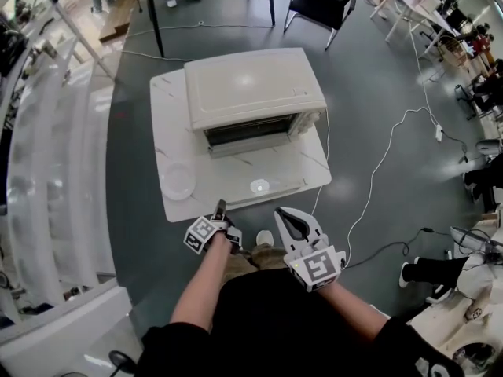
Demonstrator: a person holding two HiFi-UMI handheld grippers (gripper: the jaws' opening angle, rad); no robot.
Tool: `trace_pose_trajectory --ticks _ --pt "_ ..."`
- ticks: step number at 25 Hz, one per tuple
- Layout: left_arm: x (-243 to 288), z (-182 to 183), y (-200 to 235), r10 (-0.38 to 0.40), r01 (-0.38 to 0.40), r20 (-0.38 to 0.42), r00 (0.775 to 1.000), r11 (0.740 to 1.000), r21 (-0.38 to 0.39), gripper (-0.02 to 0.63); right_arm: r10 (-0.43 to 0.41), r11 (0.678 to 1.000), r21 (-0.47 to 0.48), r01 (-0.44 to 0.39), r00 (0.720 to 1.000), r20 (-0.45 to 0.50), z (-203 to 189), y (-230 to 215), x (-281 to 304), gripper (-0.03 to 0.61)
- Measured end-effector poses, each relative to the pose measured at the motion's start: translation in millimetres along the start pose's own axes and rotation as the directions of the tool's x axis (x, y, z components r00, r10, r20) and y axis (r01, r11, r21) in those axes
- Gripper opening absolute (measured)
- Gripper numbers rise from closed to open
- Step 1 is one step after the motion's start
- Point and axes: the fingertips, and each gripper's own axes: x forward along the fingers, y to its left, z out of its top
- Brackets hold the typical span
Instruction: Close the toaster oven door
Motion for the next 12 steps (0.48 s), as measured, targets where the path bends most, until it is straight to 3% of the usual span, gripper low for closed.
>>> trace_pose_trajectory --ticks 12 --pt "-13 6 -34 -0.017 0.016 -0.008 1.000 0.993 -0.114 0.051 -0.007 1.000 0.009 0.007 0.998 0.061 33 -7 -4 0.021"
